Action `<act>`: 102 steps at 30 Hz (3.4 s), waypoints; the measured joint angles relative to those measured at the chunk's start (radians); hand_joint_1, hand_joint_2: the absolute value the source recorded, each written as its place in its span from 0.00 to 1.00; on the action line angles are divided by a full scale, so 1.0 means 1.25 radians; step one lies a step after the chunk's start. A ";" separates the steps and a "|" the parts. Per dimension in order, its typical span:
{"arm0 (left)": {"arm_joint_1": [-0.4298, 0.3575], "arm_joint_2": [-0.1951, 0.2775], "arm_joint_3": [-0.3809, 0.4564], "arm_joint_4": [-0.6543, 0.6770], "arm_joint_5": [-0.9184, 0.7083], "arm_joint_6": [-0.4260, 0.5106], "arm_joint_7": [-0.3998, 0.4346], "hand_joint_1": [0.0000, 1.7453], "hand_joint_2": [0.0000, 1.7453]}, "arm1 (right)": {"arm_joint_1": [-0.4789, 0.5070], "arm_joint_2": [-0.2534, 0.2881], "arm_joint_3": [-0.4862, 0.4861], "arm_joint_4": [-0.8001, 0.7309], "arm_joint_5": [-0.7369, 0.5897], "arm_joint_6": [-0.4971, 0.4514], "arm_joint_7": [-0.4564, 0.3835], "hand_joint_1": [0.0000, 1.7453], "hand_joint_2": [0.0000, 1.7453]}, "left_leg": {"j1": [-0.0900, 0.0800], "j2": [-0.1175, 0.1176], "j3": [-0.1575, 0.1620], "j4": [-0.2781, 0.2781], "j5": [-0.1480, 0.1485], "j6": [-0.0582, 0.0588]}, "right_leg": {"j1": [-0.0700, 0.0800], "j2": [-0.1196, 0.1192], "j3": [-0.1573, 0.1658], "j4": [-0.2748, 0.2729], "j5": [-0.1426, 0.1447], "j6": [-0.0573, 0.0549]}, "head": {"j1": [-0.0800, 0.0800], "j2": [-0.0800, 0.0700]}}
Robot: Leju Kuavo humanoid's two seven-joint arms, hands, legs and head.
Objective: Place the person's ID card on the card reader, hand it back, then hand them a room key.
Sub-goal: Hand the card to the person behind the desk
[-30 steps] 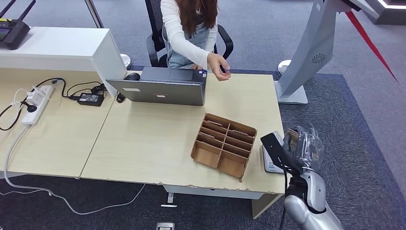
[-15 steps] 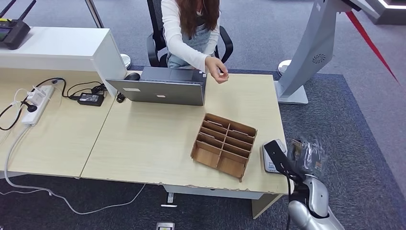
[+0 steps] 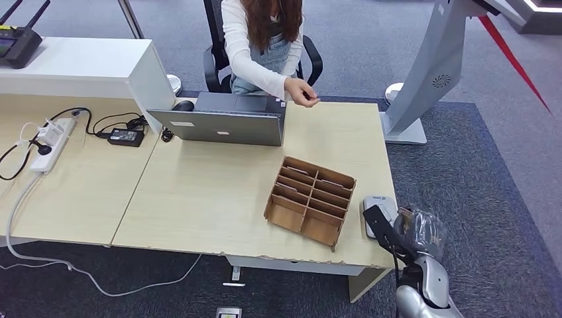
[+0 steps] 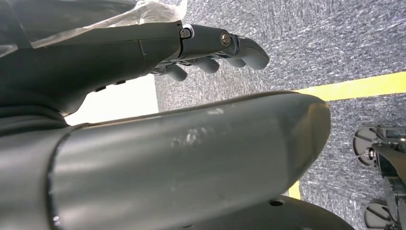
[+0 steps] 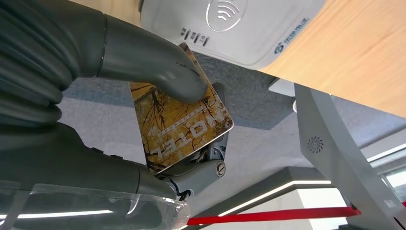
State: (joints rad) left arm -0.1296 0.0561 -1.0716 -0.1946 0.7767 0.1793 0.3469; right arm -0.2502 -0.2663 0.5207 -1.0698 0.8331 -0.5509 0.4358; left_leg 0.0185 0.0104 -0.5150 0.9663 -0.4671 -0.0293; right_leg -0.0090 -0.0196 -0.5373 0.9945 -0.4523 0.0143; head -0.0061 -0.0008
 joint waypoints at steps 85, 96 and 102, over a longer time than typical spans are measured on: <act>-0.006 -0.005 -0.003 0.000 -0.056 -0.016 -0.042 0.00 0.00 | -0.489 0.376 0.219 0.045 -0.038 0.082 -0.154 1.00 1.00 | 0.001 0.000 0.000 0.000 0.001 -0.001 | 0.001 0.000 0.000 0.001 0.000 -0.001 | 0.000 0.000; -0.005 -0.013 -0.004 0.000 -0.054 -0.015 -0.042 0.00 0.00 | -0.501 0.407 0.239 0.153 -0.036 0.117 -0.121 1.00 1.00 | 0.001 0.000 -0.001 0.000 0.001 -0.001 | 0.001 0.000 -0.001 0.001 0.000 -0.001 | 0.000 0.000; -0.005 -0.020 -0.004 0.000 -0.054 -0.015 -0.042 0.00 0.00 | -0.500 0.408 0.245 0.192 -0.037 0.120 -0.121 0.52 1.00 | 0.001 0.000 -0.002 0.000 0.000 -0.001 | 0.001 0.000 -0.002 0.001 0.000 0.000 | 0.000 0.000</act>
State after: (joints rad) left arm -0.1355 0.0312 -1.0761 -0.1946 0.7092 0.1602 0.2949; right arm -0.8752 0.2439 0.8264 -0.8303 0.7874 -0.4006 0.2843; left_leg 0.0194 0.0106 -0.5169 0.9662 -0.4670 -0.0302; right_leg -0.0075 -0.0196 -0.5393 0.9954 -0.4525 0.0137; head -0.0062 -0.0008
